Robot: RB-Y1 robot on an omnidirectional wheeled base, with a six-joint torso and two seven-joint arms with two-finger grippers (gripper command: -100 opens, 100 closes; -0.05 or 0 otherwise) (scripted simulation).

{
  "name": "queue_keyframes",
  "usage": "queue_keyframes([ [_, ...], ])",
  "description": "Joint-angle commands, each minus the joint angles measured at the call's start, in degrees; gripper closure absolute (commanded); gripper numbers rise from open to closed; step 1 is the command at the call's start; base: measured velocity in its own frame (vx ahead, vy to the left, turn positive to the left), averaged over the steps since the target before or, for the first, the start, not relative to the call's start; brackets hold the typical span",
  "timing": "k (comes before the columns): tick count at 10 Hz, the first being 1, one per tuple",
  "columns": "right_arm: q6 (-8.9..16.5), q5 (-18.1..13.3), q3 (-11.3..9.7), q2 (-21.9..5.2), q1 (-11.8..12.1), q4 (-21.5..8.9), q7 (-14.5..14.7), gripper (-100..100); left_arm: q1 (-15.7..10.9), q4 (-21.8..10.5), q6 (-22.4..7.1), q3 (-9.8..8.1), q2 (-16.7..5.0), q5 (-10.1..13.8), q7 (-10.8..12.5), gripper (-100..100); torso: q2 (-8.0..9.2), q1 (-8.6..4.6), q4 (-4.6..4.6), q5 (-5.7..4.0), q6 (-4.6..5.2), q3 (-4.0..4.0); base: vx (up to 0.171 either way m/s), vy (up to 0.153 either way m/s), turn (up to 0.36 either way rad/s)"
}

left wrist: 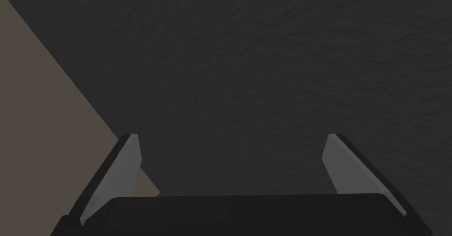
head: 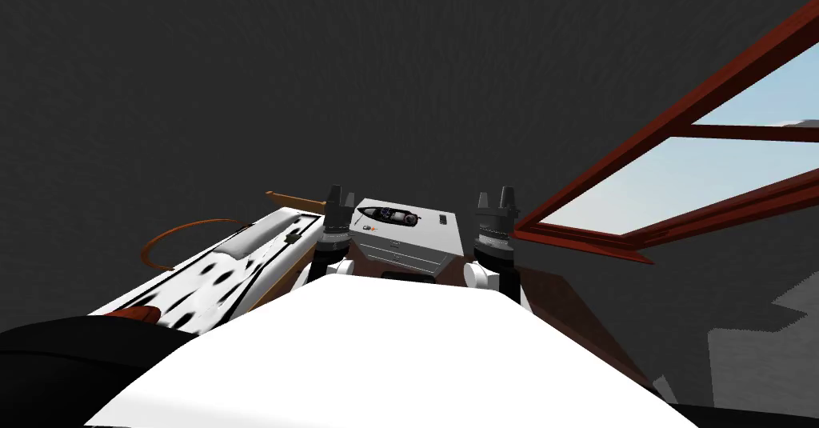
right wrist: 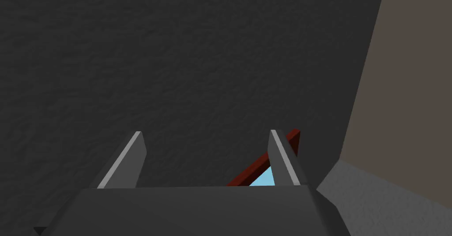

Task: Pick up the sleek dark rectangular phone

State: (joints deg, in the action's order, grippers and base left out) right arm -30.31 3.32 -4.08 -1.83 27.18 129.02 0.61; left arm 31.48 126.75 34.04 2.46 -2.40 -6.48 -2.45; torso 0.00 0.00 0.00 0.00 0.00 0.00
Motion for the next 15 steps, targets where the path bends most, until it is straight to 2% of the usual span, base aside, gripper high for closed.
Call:
queue_keyframes([
  [1,0.4,0.5,-0.4,-1.6,0.1,-0.2,0.3,-100,0.0,0.0,0.0,0.0,0.0,0.0,0.0,0,0.0,0.0,0.0,0.0,0.0,0.0,-0.072,0.013,0.078],
  [4,2.1,2.9,-2.0,-6.7,0.7,-1.3,1.4,-100,0.0,0.0,0.0,0.01,0.0,0.0,0.0,0,0.57,0.07,0.12,0.02,-0.02,0.33,-0.154,0.017,0.166],
  [5,2.1,2.9,-2.0,-7.1,0.7,-1.3,1.4,-100,0.0,0.0,0.0,0.01,0.0,0.0,0.0,0,0.59,0.04,0.13,0.01,-0.02,0.34,-0.095,-0.001,0.074],
  [7,3.7,5.5,-3.7,-11.0,1.3,-2.5,2.4,-100,0.0,0.0,0.0,0.0,0.0,0.0,0.0,0,0.39,-0.09,0.09,-0.02,-0.02,0.23,-0.104,-0.016,0.256],
  [10,4.7,7.1,-4.8,-15.2,1.7,-3.3,3.0,-100,0.0,0.0,0.0,0.0,0.0,0.0,0.0,0,0.39,0.06,0.09,0.01,-0.02,0.22,-0.09,0.024,0.124],
  [11,5.7,8.9,-5.9,-17.4,2.0,-4.2,3.6,-100,0.0,0.0,0.0,0.0,0.0,0.0,0.0,0,0.32,0.02,0.08,0.01,0.01,0.19,-0.088,0.001,0.237],
  [12,5.7,8.9,-5.9,-18.4,2.0,-4.2,3.6,-100,0.0,0.0,0.0,0.0,0.0,0.0,0.0,0,0.34,-0.05,0.08,-0.01,-0.02,0.2,-0.077,0.002,0.138],
  [13,6.8,10.8,-7.2,-20.5,2.4,-5.1,4.3,-100,0.0,0.0,0.0,0.0,0.0,0.0,0.0,0,0.3,-0.07,0.08,-0.01,0.01,0.18,-0.093,0.021,0.278],
  [14,6.8,10.8,-7.2,-21.8,2.4,-5.1,4.3,-100,0.0,0.0,0.0,0.0,0.0,0.0,0.0,0,0.34,-0.01,0.08,0.0,-0.03,0.2,-0.086,0.016,0.127],
  [15,8.0,12.9,-8.6,-23.5,2.8,-6.2,5.0,-100,0.0,0.0,0.0,0.0,0.0,0.0,0.0,0,0.33,-0.04,0.08,0.0,0.03,0.2,-0.085,0.027,0.262],
])
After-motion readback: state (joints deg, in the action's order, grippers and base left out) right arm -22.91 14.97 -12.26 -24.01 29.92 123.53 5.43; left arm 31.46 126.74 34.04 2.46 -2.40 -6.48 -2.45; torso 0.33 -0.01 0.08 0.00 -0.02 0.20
